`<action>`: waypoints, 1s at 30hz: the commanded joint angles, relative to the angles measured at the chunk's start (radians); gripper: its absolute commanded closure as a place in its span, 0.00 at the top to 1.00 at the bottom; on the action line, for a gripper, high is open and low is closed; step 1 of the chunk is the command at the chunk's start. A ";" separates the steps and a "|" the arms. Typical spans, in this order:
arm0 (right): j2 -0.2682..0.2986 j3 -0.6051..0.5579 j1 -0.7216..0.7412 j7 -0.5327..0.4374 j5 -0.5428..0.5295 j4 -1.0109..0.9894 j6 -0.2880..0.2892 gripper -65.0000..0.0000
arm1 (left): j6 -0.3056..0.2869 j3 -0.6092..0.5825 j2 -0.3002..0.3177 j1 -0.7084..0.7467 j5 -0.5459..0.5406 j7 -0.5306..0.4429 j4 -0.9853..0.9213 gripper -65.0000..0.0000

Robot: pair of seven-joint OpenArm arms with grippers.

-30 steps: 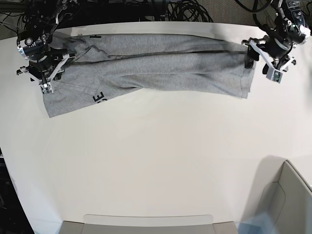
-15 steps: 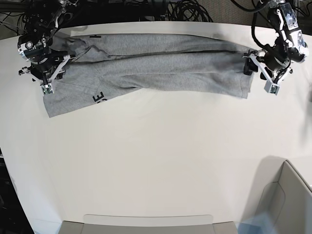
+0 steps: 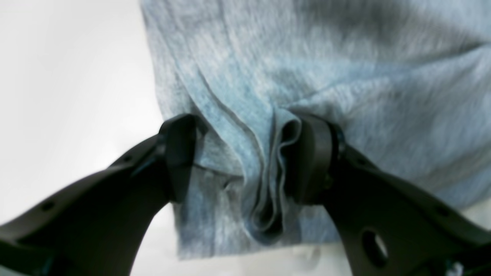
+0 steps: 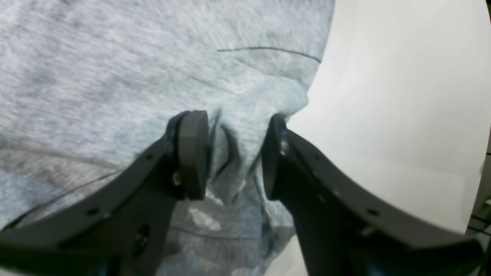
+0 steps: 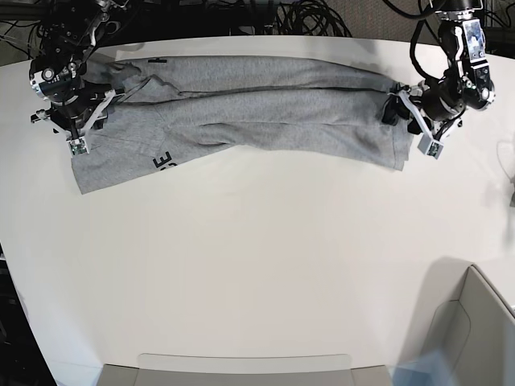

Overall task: Fold the T-shirt properly
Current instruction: 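Grasp the folded strip end with the left gripper and pull it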

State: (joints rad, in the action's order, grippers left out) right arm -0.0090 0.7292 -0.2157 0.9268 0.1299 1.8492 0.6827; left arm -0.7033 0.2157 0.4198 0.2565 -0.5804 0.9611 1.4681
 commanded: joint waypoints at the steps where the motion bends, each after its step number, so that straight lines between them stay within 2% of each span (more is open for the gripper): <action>1: 0.020 0.002 0.009 -0.013 -0.005 0.017 0.015 0.35 | 0.005 -0.028 0.012 0.008 0.036 0.062 -0.051 0.59; 5: 0.022 0.005 0.009 -0.013 -0.005 0.017 0.015 0.35 | 0.005 -0.100 0.029 0.004 0.035 0.020 -0.169 0.59; 7: 0.022 0.005 0.009 -0.013 -0.005 0.019 0.015 0.35 | 0.005 -0.115 0.031 0.004 0.036 0.008 -0.206 0.52; 10: 0.022 0.005 0.009 -0.013 -0.005 0.019 0.015 0.35 | 0.005 -0.126 0.055 0.004 0.036 0.009 -0.251 0.31; 13: 0.022 0.005 0.009 -0.013 -0.005 0.019 0.015 0.35 | 0.005 -0.187 0.087 -0.001 0.036 0.017 -0.317 0.02; 17: 0.022 0.007 0.009 -0.013 -0.011 0.020 0.015 0.35 | 0.005 -0.187 0.110 -0.039 0.038 0.008 -0.452 0.00; 23: 0.010 0.045 0.055 -0.013 -0.013 0.023 0.015 0.35 | 0.005 -0.020 0.123 -0.081 0.036 -0.081 -0.677 0.00; 27: -0.001 0.085 0.085 -0.013 -0.013 0.025 0.015 0.35 | 0.005 0.015 0.127 -0.104 0.036 -0.090 -0.728 0.00; 30: -0.004 0.100 0.094 -0.013 -0.013 0.039 0.015 0.35 | 0.005 0.017 0.153 -0.107 0.036 -0.090 -0.725 0.00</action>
State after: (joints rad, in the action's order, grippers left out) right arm -0.0227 0.8265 -0.1356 0.9310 0.1295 1.8648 0.6830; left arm -0.8825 0.2428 0.5583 0.1017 -0.8932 0.6811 0.7872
